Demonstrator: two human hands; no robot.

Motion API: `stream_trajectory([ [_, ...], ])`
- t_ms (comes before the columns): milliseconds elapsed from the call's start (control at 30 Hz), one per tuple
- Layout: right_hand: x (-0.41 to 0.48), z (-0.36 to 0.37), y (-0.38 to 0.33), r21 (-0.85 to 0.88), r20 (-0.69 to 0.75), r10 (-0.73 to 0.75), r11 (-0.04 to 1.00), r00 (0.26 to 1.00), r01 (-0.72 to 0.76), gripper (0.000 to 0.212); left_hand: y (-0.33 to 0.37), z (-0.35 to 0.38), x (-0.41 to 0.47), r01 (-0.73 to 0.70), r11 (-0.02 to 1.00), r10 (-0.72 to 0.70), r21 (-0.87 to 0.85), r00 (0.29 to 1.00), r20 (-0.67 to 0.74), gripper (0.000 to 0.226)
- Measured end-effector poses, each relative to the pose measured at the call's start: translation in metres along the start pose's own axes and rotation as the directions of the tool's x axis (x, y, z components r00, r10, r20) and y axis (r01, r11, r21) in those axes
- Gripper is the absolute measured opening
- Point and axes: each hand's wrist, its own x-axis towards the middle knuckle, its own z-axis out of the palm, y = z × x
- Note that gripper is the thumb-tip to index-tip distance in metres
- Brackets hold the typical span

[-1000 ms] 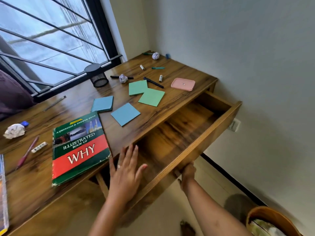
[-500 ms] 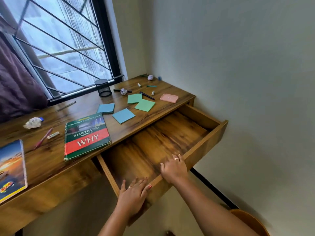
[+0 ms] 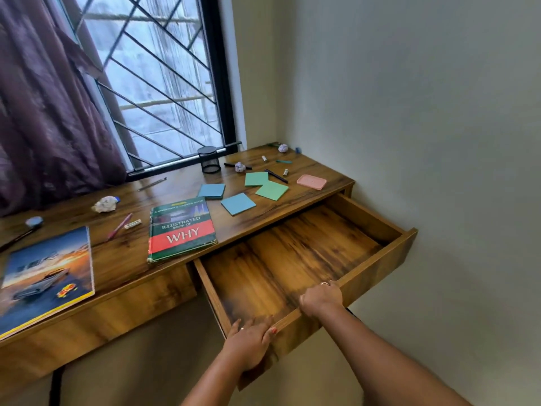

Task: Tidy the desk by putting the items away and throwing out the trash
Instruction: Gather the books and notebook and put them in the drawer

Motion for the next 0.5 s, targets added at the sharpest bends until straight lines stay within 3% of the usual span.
stream_trajectory([
  [100,0.015,-0.010,-0.007,-0.044,0.127,0.042,0.998,0.991,-0.037,0.034,-0.004,-0.016,-0.001,-0.070,0.982,0.074,0.173,0.997,-0.016,0.048],
  [167,0.028,-0.023,-0.026,0.013,0.213,0.011,1.000,0.977,-0.014,0.031,-0.015,-0.035,0.001,-0.041,0.981,0.063,0.191,0.992,-0.110,0.052],
  [233,0.041,-0.040,-0.053,0.156,0.217,-0.060,0.987,0.974,0.026,0.031,-0.034,-0.058,0.008,0.072,0.996,-0.058,0.048,0.967,-0.248,0.054],
  [333,0.065,-0.068,-0.106,0.318,0.060,-0.111,0.944,0.992,0.087,0.032,-0.075,-0.095,0.018,0.205,0.953,-0.282,-0.222,0.868,-0.410,0.054],
  [500,0.113,-0.102,-0.180,0.602,-0.047,-0.183,0.780,0.982,0.174,0.028,-0.155,-0.150,0.034,0.245,0.703,-0.634,-0.668,0.641,-0.432,0.058],
])
